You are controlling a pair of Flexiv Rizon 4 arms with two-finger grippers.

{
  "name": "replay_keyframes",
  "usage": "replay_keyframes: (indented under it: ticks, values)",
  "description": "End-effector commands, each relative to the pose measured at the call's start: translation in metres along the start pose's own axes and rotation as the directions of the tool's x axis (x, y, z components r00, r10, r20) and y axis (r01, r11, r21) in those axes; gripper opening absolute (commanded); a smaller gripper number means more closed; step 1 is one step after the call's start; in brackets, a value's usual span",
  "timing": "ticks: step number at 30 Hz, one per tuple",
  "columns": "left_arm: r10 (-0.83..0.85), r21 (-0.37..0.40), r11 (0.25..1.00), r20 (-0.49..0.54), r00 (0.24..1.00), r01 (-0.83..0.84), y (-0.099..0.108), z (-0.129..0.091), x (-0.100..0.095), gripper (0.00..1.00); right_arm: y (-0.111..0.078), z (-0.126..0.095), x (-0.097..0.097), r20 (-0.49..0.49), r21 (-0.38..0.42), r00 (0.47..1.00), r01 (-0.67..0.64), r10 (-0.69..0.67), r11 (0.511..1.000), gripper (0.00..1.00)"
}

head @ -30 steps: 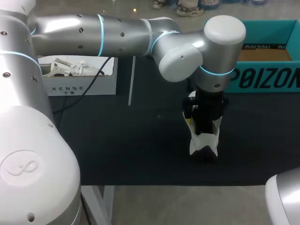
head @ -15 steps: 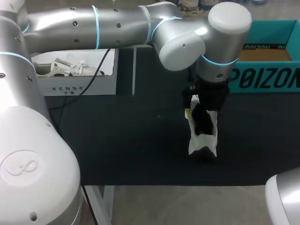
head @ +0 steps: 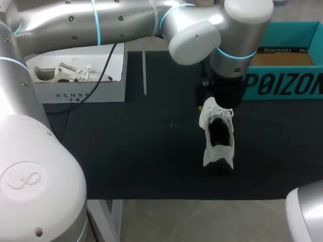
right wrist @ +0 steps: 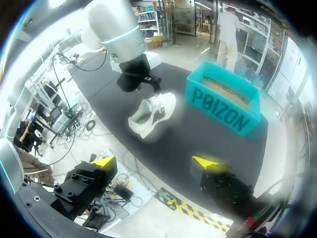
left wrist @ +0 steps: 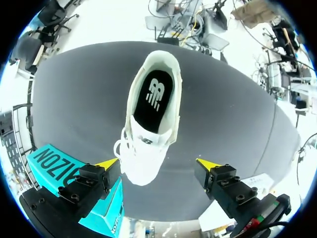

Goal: Take the shoe out of the shoebox, open the shoe tongue, remove and reinsert the insole, then place the shoe into the shoebox

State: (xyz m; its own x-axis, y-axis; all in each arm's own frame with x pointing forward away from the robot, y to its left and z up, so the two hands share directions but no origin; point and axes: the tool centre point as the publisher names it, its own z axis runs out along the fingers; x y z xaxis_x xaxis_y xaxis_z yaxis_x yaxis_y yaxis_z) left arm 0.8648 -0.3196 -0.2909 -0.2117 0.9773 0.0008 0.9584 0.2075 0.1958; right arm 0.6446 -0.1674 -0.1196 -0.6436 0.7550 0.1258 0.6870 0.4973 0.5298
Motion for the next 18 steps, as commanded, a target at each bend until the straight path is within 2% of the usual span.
replay_keyframes:
  ticks: [1,8,18]
  values:
    - [-0.047,0.008,0.999,-0.008,0.999,0.047,0.002,0.004,-0.005,0.00,0.003,-0.001,-0.002,-0.003,0.007,1.000,-0.001,0.001,1.000,1.00]
    - [-0.037,0.031,0.999,-0.012,0.999,0.037,-0.003,0.015,-0.004,0.00,0.003,-0.001,-0.002,-0.003,0.007,1.000,-0.001,0.001,1.000,1.00]
    - [-0.044,0.076,0.996,-0.042,0.998,0.047,-0.044,0.035,-0.001,0.00,0.003,-0.001,-0.002,-0.003,0.007,1.000,-0.001,0.001,1.000,1.00]
